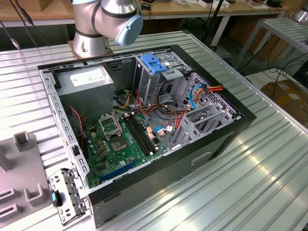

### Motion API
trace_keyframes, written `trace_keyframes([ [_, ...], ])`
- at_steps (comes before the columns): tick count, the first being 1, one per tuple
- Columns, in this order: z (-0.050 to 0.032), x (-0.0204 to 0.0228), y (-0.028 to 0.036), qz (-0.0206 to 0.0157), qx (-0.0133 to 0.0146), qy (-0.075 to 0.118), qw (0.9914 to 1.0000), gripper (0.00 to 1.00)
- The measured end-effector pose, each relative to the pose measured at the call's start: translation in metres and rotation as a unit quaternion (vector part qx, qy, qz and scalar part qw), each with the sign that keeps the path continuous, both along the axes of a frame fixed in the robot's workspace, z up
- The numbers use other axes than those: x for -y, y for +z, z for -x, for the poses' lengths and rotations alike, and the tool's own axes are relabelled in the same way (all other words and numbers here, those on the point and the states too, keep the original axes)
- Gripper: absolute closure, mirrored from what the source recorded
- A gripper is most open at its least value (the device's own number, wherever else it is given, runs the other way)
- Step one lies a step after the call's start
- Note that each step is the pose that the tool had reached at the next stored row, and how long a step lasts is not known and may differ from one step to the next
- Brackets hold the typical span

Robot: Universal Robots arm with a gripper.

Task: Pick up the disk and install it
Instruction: 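Pick up the disk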

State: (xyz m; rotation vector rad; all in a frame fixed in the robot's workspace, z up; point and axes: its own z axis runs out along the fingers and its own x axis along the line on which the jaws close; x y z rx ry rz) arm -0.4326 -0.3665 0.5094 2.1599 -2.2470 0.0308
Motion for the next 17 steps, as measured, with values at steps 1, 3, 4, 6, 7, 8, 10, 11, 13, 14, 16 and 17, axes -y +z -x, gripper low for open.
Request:
trace_keyframes([
  [1, -0.0009, 0.0, 0.0, 0.0, 0.0, 0.0, 1.0, 0.63],
  [3, -0.0021, 0.0, -0.0001, 0.0, 0.0, 0.0, 1.0, 0.63],
  [4, -0.003, 0.0, -0.0001, 0.0, 0.0001, 0.0, 1.0, 0.63],
  [6, -0.0061, 0.0, 0.0, 0.0, 0.0, 0.0, 1.0, 0.63],
  [7, -0.0068, 0.0, 0.0, 0.0, 0.0, 0.0, 1.0, 0.63],
  [8, -0.0075, 0.0, 0.0, 0.0, 0.0, 0.0, 1.0, 0.63],
  [10, -0.0091, 0.0, -0.0001, 0.0, 0.0, 0.0, 1.0, 0.63],
  [11, -0.0099, 0.0, 0.0, 0.0, 0.0, 0.0, 1.0, 0.63],
  [13, -0.0121, 0.0, -0.0001, 0.0, 0.0, 0.0, 1.0, 0.63],
  [14, -0.0126, -0.0001, 0.0, 0.0, 0.0, 0.0, 1.0, 0.63],
  [16, -0.0147, 0.0, 0.0, 0.0, 0.0, 0.0, 1.0, 0.63],
  [17, -0.0156, 0.0, -0.0001, 0.0, 0.0, 0.0, 1.0, 0.63],
])
